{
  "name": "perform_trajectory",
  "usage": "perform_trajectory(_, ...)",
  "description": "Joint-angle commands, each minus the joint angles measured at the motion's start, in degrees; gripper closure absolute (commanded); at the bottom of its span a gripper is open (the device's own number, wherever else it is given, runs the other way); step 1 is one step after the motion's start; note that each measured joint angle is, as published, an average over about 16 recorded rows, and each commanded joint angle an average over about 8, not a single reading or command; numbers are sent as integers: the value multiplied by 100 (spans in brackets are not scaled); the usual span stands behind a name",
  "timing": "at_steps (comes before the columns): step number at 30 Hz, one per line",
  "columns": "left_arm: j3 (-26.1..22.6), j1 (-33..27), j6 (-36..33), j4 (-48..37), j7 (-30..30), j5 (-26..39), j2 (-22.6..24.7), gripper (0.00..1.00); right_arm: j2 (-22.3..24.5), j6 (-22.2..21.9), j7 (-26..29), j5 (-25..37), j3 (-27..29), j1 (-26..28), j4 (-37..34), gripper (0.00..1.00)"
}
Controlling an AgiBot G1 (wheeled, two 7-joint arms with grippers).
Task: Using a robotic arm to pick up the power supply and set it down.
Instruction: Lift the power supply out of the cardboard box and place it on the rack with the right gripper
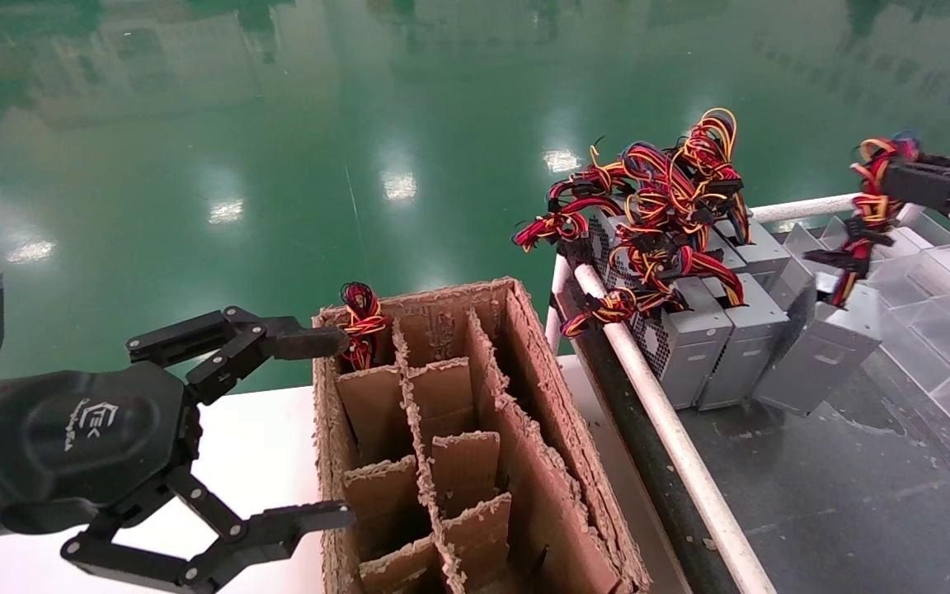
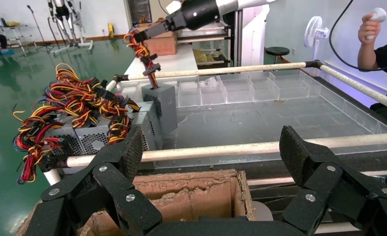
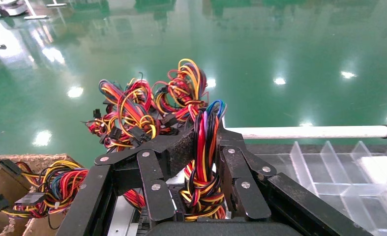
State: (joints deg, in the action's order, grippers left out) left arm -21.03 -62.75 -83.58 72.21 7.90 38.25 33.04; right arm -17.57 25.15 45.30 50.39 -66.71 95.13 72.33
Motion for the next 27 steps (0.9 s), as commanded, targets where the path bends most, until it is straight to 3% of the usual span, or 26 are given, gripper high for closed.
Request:
perform_trajectory(1,0,0,0,0,0,0,0,0,-131,-5,4,49,-43,-13,-76,100)
perform_trajectory(13,-1,0,0,0,0,0,0,0,-896,224,-130,151,-55,188,-727,99)
perform_trajectory(15,-1,0,0,0,0,0,0,0,-1005,255,-160,159,-57,207,-823,86)
perform_trajectory(21,-1,0,0,0,0,-1,0,0,-1239,334,-208,181,-84,227,-1070,11)
perform_trajectory(22,-1,0,0,0,0,-1,0,0,-1260,348,-212,181,-86,229,-1099,3)
perform_trajectory(27,-1,0,0,0,-1,-1,0,0,-1307,413,-242,165,-85,226,-1192,0)
